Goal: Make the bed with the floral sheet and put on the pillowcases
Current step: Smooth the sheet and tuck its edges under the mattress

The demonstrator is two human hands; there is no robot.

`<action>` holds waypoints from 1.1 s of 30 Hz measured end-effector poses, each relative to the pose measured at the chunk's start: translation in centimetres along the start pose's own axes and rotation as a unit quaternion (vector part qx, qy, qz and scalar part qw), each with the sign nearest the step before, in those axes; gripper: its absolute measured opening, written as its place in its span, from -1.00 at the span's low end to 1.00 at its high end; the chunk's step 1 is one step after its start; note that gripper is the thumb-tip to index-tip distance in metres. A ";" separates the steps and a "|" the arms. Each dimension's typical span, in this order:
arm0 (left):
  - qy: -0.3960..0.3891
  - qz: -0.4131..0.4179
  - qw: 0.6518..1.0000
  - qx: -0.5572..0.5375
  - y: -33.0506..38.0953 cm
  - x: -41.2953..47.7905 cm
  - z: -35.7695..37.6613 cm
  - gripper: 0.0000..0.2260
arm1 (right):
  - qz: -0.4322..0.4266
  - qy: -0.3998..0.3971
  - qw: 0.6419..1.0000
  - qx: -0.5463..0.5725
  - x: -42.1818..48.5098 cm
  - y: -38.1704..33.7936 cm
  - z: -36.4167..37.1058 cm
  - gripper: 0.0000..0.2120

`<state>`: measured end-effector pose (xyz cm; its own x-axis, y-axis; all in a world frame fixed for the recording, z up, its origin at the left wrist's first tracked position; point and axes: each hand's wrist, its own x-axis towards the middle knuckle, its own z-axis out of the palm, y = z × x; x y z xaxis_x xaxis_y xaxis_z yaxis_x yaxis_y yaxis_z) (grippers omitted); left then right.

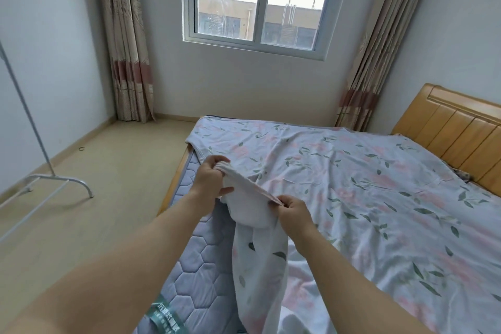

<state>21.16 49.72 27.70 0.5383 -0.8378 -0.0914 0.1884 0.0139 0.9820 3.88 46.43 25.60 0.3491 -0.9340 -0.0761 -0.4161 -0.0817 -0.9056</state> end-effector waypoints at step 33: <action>-0.033 -0.168 0.730 0.662 -7.2 -9.9 -41.9 -0.75 | 0.219 -0.365 0.900 -0.094 -16.8 -0.4 36.8 -0.85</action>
<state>48.83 80.80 14.65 0.5951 -0.6978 -0.3987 -0.6814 -0.7011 0.2099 29.04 74.94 11.87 0.5474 -0.4191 -0.7244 -0.7587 0.1167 -0.6409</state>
